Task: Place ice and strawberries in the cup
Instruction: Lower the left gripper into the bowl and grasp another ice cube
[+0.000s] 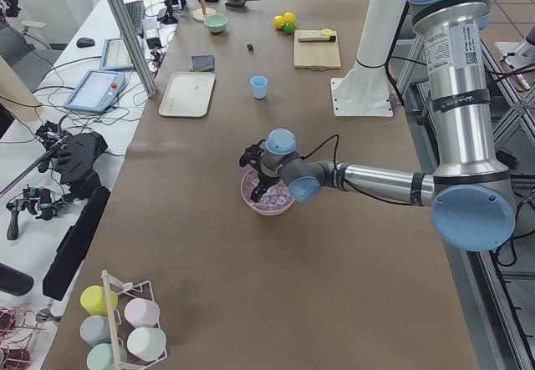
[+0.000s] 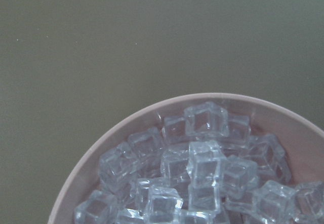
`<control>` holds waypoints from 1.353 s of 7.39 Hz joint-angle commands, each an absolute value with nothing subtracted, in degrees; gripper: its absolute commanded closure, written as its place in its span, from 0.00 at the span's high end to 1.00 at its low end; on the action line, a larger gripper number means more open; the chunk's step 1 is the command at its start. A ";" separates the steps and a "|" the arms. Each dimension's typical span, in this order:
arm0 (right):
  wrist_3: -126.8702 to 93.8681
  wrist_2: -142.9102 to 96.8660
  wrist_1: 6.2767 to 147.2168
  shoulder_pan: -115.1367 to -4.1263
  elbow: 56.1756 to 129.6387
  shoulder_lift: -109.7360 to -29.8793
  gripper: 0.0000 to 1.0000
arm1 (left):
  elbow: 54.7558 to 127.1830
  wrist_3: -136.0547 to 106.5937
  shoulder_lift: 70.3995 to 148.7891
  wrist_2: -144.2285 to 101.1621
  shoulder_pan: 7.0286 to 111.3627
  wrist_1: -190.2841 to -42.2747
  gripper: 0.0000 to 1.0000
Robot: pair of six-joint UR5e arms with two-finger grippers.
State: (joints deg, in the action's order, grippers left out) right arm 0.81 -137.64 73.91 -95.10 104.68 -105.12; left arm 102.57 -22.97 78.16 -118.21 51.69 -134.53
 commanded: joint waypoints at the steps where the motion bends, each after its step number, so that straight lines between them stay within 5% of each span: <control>1: 0.88 -137.64 73.92 -95.10 104.68 -105.12 1.00 | 101.78 -22.94 78.66 -118.21 51.59 -134.74 0.92; 7: 0.88 -137.64 73.92 -95.10 104.59 -105.12 1.00 | 101.78 -23.03 78.75 -118.21 51.50 -134.74 0.73; 10: 0.88 -137.64 73.92 -95.01 104.59 -105.12 1.00 | 101.87 -23.03 78.66 -118.21 51.50 -134.74 0.53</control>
